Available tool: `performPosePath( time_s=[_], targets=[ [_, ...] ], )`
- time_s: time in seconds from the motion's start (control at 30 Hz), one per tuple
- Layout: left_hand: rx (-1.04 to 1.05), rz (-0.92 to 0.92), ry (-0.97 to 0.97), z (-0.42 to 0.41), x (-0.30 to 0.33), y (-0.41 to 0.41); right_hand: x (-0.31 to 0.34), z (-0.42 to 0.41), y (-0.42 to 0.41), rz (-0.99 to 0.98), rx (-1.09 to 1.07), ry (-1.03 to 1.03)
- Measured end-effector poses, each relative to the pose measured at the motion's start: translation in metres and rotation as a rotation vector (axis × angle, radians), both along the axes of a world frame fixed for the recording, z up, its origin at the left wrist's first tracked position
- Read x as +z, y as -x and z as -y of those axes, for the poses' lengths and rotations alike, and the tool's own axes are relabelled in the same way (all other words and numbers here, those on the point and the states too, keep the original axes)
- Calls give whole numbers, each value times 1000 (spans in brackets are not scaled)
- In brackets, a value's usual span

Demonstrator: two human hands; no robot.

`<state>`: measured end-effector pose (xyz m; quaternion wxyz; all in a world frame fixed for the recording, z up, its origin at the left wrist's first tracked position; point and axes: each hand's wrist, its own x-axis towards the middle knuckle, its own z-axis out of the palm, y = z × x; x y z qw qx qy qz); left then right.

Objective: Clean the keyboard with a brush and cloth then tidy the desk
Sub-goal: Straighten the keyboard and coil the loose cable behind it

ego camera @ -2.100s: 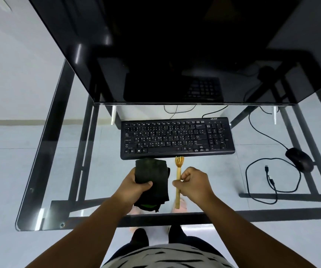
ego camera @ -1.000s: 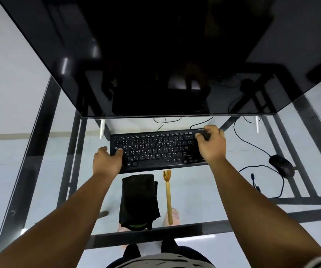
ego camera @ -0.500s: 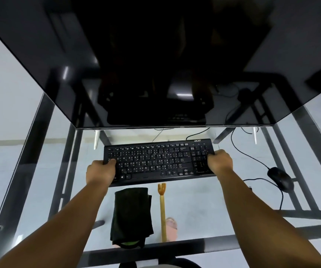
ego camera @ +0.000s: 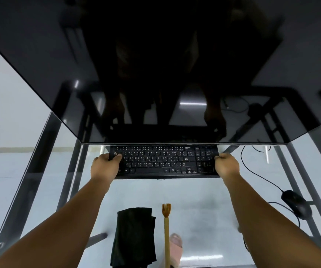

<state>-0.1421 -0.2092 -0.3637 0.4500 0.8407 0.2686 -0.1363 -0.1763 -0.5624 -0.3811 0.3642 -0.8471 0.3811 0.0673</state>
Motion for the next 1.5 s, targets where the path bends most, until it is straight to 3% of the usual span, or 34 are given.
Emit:
performPosePath(
  time_s=[0.33,0.53,0.73,1.0,1.17,1.27,1.5],
  targets=[
    [-78,44,-18,-6,-14,-8,-13,4,-17,30,33,-18],
    [-184,96,-130,-2,-17,2,-20,0,1,105,111,-61],
    [-307,139,-249,-2,-24,22,-20,-11,27,171,219,66],
    [-356,142,-313,-4,-28,22,-21,-11,28,185,209,72],
    [-374,180,-470,9,-27,32,-19,-13,33,179,218,110],
    [-469,270,-511,30,-26,42,-14,-11,38,250,156,112],
    [-758,289,-555,102,-28,61,-3,31,59,369,166,139]
  ],
)
